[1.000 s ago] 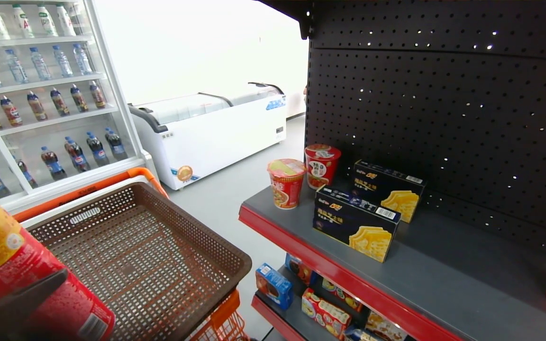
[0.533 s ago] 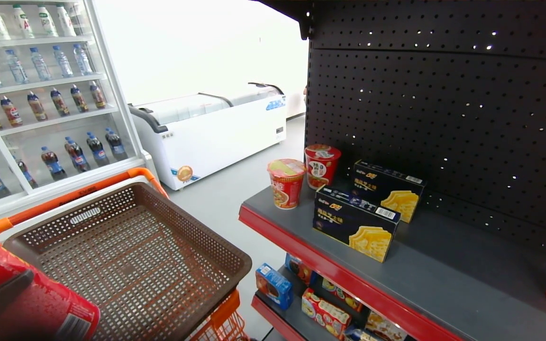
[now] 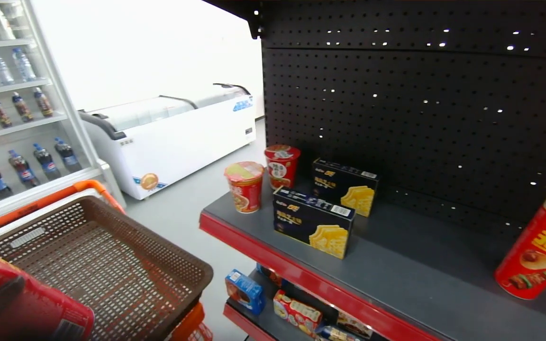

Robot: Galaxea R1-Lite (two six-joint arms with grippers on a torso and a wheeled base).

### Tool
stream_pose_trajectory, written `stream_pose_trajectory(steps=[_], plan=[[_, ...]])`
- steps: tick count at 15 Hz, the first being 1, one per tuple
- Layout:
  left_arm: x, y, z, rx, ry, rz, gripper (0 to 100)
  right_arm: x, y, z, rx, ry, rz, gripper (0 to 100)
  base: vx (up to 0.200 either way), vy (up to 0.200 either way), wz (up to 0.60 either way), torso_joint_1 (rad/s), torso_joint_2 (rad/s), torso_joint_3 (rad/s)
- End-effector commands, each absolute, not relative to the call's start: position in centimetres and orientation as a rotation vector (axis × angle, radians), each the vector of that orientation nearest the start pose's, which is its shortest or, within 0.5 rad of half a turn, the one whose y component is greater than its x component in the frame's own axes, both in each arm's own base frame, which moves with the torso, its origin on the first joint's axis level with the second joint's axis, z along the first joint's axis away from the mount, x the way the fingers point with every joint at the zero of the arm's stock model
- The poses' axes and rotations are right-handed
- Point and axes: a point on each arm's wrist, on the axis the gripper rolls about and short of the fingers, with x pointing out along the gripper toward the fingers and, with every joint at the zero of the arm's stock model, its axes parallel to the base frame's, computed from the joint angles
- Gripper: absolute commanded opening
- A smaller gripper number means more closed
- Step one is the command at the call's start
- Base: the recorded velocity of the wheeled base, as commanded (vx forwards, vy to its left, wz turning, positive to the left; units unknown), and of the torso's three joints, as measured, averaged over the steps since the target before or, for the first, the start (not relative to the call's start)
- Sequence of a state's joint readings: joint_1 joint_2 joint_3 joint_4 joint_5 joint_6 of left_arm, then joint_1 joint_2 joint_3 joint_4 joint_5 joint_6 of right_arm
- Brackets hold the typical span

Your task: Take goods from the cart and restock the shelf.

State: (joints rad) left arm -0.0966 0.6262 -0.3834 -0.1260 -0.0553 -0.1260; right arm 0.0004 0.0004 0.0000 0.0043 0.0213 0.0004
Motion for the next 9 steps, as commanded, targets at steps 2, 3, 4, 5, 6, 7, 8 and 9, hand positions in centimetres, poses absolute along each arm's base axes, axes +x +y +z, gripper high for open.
stream_pose_trajectory(steps=[2,3,4,5,6,7,8,9], plan=[[4.6,-0.6,19.3,-0.124,0.131,-0.144,0,-2.3,0.1,7.5,0.000,0.005,0.020,100,0.000,0.000,-0.60,0.002,0.00,0.000],[4.6,-0.6,19.3,-0.124,0.131,-0.144,0,-2.3,0.1,7.5,0.000,0.005,0.020,100,0.000,0.000,-0.60,0.002,0.00,0.002],[4.6,-0.6,19.0,-0.124,0.140,-0.145,0,-2.3,0.1,7.5,0.000,0.005,0.020,100,0.000,0.000,-0.60,0.002,0.01,0.007],[4.6,-0.6,18.8,-0.124,0.148,-0.144,0,-2.3,0.1,7.5,0.000,0.005,0.020,100,0.000,0.000,-0.60,0.007,0.00,0.002],[4.6,-0.6,18.7,-0.124,0.151,-0.144,0,-2.3,0.1,7.5,0.000,0.005,0.020,100,0.000,0.000,-0.60,0.007,0.01,0.007],[4.5,-0.6,18.6,-0.124,0.154,-0.144,0,-2.3,0.1,7.5,0.000,0.005,0.020,100,0.000,0.000,-0.60,0.007,0.01,0.007],[4.4,-0.6,18.5,-0.124,0.151,-0.142,0,-2.3,0.1,7.5,0.000,0.005,0.020,100,0.000,0.000,-0.60,0.002,0.00,0.002],[4.4,-0.5,18.4,-0.124,0.152,-0.141,0,-2.3,0.1,7.5,0.000,0.005,0.020,100,0.000,0.000,-0.60,0.002,0.00,0.002]])
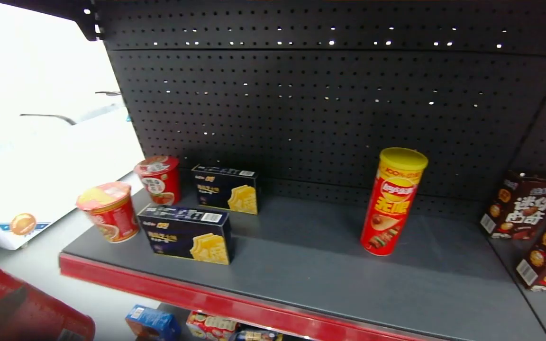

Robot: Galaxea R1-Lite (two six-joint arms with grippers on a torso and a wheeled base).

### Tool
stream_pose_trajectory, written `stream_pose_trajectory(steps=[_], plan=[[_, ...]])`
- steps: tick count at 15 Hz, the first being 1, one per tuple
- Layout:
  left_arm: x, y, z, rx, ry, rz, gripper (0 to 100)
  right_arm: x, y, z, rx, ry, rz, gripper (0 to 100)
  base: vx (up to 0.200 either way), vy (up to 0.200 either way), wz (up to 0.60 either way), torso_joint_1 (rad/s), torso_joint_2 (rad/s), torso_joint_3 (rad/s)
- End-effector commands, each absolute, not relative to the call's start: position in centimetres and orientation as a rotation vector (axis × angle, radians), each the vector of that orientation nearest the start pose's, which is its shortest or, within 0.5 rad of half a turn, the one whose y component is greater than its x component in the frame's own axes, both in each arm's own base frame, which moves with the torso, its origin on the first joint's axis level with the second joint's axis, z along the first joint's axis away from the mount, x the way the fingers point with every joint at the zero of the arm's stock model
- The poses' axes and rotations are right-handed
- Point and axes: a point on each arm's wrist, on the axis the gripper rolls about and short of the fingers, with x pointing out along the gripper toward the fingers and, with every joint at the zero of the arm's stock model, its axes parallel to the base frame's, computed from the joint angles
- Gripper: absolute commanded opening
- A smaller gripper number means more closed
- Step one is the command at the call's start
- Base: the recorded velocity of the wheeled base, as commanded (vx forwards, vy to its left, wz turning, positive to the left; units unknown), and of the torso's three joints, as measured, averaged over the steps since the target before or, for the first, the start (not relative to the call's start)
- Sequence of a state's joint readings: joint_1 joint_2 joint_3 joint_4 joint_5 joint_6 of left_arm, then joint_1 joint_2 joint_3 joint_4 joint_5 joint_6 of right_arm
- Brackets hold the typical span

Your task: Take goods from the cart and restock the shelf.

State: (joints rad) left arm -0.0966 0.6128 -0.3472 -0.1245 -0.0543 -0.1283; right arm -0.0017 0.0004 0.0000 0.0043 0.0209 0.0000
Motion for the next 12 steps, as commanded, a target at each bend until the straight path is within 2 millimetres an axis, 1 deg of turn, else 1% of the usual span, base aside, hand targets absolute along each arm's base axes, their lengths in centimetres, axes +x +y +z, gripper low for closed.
stream_pose_trajectory(steps=[1,4,7,9,10,11,12], plan=[[4.3,-0.5,18.4,-0.125,0.149,-0.141,0,-2.3,0.1,7.5,0.000,0.005,0.020,100,0.000,0.000,-0.60,0.002,0.00,0.002],[4.2,-0.5,18.9,-0.126,0.130,-0.134,0,-2.3,0.0,7.5,0.000,0.005,0.021,100,0.000,0.000,0.00,0.000,0.00,0.000],[4.1,-0.5,20.4,-0.121,0.076,-0.137,0,-2.3,0.0,7.5,0.000,0.005,0.021,100,0.000,0.000,0.00,0.000,0.00,0.000],[4.0,-0.4,21.1,-0.122,0.051,-0.128,0,-2.3,0.1,7.5,0.000,0.005,0.020,100,0.000,0.000,0.00,0.000,0.00,0.000],[3.7,-0.3,21.4,-0.120,0.042,-0.091,0,-2.3,0.0,7.5,0.000,0.005,0.021,100,0.000,0.000,0.00,0.000,0.00,0.000],[2.9,-0.2,21.5,-0.105,0.039,-0.062,0,-2.3,0.1,7.5,-0.001,0.006,0.026,100,0.000,0.000,0.00,0.000,0.00,0.000],[1.7,-0.1,21.2,-0.076,0.038,-0.061,0,-2.3,0.1,7.5,-0.008,0.003,0.026,100,0.000,0.000,0.00,0.000,0.00,0.000]])
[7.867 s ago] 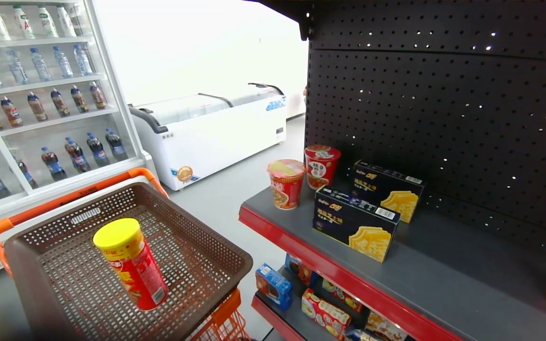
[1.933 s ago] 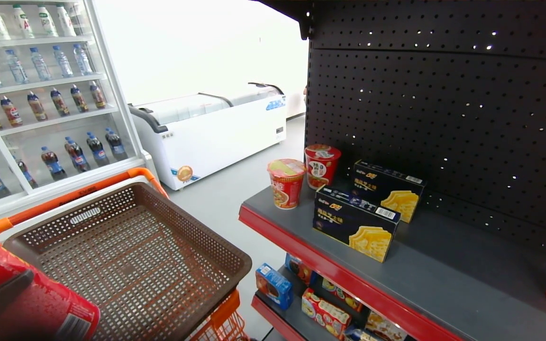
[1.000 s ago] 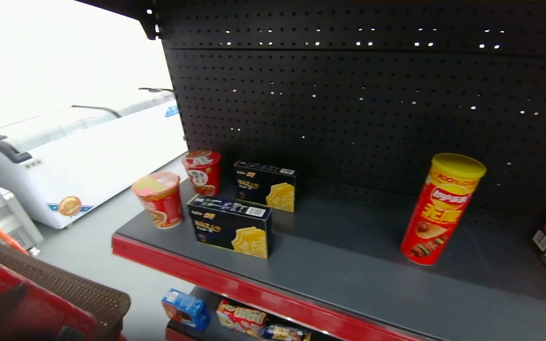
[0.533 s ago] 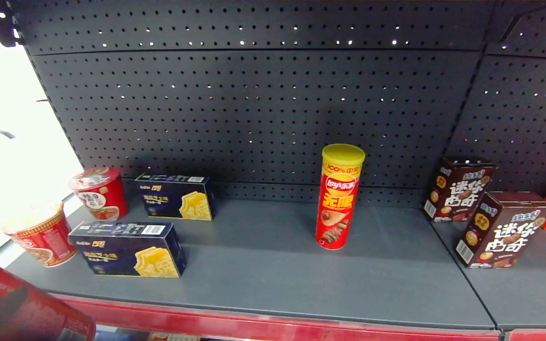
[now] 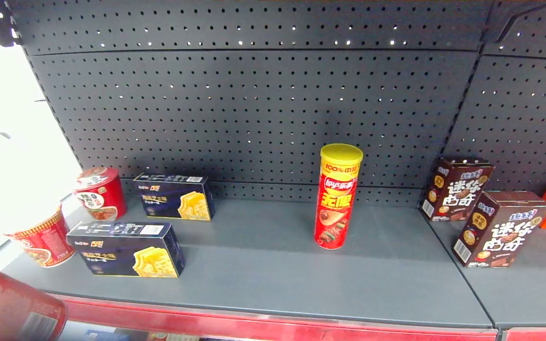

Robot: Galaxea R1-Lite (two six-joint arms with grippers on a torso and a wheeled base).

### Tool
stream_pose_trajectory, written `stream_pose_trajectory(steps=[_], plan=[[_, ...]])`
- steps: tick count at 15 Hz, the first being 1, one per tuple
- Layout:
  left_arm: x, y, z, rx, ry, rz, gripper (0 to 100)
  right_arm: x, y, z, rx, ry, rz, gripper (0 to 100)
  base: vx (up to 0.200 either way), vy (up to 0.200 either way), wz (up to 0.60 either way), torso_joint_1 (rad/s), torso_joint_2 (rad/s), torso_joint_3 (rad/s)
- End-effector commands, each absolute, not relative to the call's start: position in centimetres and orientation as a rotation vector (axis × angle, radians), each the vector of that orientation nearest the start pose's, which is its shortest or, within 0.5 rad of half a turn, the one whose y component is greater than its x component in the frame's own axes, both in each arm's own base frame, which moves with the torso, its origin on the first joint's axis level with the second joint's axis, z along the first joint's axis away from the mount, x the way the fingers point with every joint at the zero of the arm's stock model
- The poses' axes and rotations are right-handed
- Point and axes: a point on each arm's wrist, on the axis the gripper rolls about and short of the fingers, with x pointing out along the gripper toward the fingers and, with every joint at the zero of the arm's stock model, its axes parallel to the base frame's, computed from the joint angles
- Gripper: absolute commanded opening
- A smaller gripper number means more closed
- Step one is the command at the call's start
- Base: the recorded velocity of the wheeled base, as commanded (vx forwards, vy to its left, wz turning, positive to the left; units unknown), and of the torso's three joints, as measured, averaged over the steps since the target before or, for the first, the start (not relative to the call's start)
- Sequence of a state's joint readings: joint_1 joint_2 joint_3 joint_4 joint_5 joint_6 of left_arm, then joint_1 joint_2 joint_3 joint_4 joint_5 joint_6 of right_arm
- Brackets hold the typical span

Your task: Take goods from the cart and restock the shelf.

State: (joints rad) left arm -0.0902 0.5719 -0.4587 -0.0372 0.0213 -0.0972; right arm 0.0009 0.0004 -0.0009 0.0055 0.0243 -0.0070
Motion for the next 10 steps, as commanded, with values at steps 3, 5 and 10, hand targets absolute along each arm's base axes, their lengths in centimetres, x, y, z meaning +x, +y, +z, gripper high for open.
stream_pose_trajectory(steps=[3,5,10], plan=[[-1.6,0.2,23.5,0.044,-0.002,-0.071,0,-2.3,0.1,7.6,0.012,0.005,0.061,100,0.000,0.000,0.00,0.000,0.00,0.000],[-2.4,0.2,27.4,0.073,-0.027,-0.119,0,-2.3,0.2,7.7,-0.063,-0.003,0.100,100,0.000,0.000,0.00,0.000,0.00,0.000],[-2.2,0.1,25.8,0.109,0.063,-0.112,0,-3.4,0.8,23.3,-0.017,-0.250,0.243,100,0.000,0.000,0.00,0.000,0.00,0.000]])
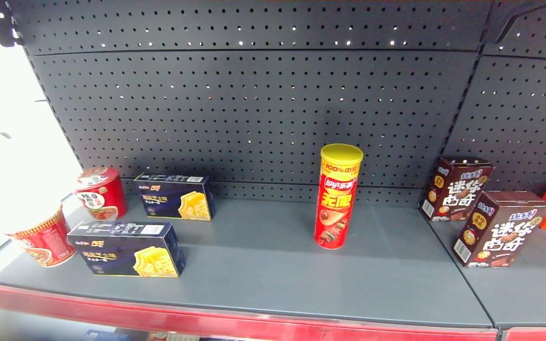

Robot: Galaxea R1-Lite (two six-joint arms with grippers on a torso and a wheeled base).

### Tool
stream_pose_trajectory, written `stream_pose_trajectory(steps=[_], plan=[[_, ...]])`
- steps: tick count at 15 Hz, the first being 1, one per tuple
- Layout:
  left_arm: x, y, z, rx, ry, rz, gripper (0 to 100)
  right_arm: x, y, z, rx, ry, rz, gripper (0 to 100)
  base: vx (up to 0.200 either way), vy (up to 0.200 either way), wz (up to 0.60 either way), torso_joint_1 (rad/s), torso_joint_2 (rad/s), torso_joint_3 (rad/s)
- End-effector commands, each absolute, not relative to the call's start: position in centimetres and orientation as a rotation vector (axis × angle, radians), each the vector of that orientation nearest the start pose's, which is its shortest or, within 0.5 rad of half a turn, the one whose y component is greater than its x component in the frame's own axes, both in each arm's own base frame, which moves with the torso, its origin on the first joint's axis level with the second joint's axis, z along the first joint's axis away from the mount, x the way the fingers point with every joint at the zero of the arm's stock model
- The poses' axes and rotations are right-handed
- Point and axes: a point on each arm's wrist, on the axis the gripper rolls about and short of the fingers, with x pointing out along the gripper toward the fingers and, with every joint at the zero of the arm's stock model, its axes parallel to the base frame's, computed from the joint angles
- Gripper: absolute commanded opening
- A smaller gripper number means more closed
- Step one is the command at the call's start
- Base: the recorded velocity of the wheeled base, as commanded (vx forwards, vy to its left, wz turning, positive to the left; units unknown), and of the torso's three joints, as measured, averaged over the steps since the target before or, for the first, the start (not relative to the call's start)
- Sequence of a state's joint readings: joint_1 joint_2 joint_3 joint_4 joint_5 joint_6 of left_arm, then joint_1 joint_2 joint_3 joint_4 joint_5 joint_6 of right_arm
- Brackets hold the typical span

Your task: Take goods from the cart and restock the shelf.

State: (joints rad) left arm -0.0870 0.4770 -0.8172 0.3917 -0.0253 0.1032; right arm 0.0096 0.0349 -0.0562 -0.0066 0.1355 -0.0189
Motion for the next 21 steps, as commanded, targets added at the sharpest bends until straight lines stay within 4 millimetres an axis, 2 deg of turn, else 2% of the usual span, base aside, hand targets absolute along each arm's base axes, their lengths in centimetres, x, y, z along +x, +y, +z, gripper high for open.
stream_pose_trajectory(steps=[1,2,3,4,6,7,8,9,12,13,14,15,18,19,20,21], plan=[[-2.1,0.0,25.5,0.111,0.074,-0.104,0,-1.9,0.6,14.9,0.012,0.078,0.224,100,0.000,0.000,0.00,0.000,0.00,0.000],[-2.1,0.0,25.3,0.112,0.078,-0.109,0,-3.0,0.5,14.6,-0.032,0.021,0.189,100,0.000,0.000,0.00,0.000,0.00,0.000],[-2.8,0.1,24.8,0.111,0.060,-0.114,0,-4.0,0.6,15.8,-0.078,0.006,0.200,100,0.000,0.000,0.00,0.000,0.00,0.000],[-2.9,0.1,24.3,0.109,0.066,-0.114,0,-3.6,0.6,19.3,-0.084,-0.003,0.258,100,0.000,0.000,0.00,0.000,0.00,0.000],[-2.8,0.1,22.2,0.109,0.104,-0.118,0,-2.9,0.7,22.7,-0.089,-0.017,0.382,100,0.000,0.000,0.00,0.000,0.00,0.000],[-3.0,0.1,21.0,0.111,0.115,-0.120,0,-0.8,0.9,24.9,-0.081,0.027,0.490,100,0.000,0.000,0.00,0.000,0.00,0.000],[-3.1,0.1,20.9,0.109,0.117,-0.118,0,-0.4,1.0,25.1,-0.078,0.038,0.510,100,0.000,0.000,0.00,0.000,0.00,0.000],[-3.2,0.1,20.7,0.105,0.112,-0.116,0,2.0,1.2,25.9,-0.080,0.101,0.586,100,0.000,0.000,0.00,0.000,0.00,0.000],[-3.7,0.1,20.1,0.085,0.100,-0.116,0,6.1,2.6,26.0,-0.101,0.229,0.764,100,0.000,0.000,0.00,0.000,0.00,0.000],[-3.7,0.1,19.9,0.082,0.100,-0.111,0,7.4,3.4,25.8,-0.115,0.274,0.775,100,0.000,0.000,0.00,0.000,0.00,0.000],[-3.8,0.1,19.5,0.070,0.104,-0.108,0,8.9,4.0,25.6,-0.125,0.292,0.758,100,0.000,0.000,0.00,0.000,0.00,0.000],[-3.8,0.1,18.9,0.053,0.117,-0.097,0,11.2,5.1,25.4,-0.145,0.269,0.710,100,0.000,0.000,0.00,0.000,0.00,0.000],[-3.9,0.2,18.7,0.049,0.111,-0.090,0,16.5,8.0,24.7,-0.111,0.244,0.677,100,0.000,0.000,0.00,0.000,0.00,0.000],[-3.9,0.2,18.6,0.049,0.111,-0.090,0,16.6,8.2,24.6,-0.108,0.246,0.681,100,0.000,0.000,0.00,0.000,0.00,0.000],[-3.9,0.2,18.5,0.034,0.114,-0.094,0,18.6,9.6,23.8,-0.112,0.275,0.708,100,0.000,0.000,0.00,0.000,0.00,0.000],[-3.9,0.2,18.4,0.029,0.117,-0.094,0,19.6,10.1,23.4,-0.114,0.295,0.715,100,0.000,0.000,0.00,0.000,0.00,0.000]])
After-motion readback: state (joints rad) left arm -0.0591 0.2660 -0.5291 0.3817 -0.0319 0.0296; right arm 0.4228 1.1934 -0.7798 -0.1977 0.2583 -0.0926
